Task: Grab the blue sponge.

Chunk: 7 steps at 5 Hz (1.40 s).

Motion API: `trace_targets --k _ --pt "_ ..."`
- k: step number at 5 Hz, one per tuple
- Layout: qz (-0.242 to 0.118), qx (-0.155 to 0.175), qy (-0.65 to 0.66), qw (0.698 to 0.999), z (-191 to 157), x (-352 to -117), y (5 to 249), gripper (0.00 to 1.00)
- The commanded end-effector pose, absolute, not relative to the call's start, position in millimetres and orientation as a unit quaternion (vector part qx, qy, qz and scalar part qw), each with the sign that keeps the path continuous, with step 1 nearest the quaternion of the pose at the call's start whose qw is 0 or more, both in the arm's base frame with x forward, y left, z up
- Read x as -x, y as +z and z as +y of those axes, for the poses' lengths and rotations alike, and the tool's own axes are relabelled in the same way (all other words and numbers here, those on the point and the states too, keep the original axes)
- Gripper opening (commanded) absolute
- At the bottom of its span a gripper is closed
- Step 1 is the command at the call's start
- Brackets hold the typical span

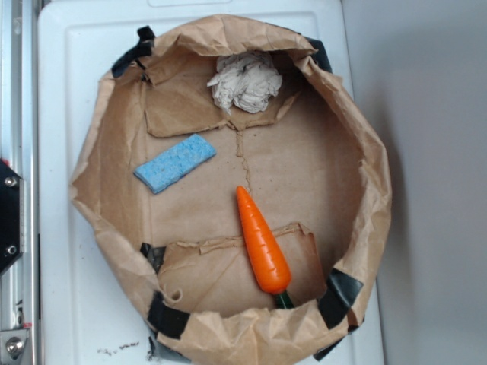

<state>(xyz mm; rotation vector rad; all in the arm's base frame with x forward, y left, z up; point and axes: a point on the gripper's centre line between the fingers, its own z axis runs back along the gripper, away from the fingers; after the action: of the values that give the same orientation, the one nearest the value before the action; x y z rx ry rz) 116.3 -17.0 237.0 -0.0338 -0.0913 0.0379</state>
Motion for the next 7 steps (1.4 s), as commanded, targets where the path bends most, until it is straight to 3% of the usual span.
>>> trace_targets --k 1,2,4,7 --pt "-0.046 0.017 0.019 0.999 -17 -116 237 1.00" --pt "-0.039 0.040 0.024 0.998 -15 -152 237 1.00" --pt "-0.032 0.080 -0.040 0.995 1 -192 233 1.00" --pt "-0.032 0.080 -0.040 0.995 1 -192 233 1.00"
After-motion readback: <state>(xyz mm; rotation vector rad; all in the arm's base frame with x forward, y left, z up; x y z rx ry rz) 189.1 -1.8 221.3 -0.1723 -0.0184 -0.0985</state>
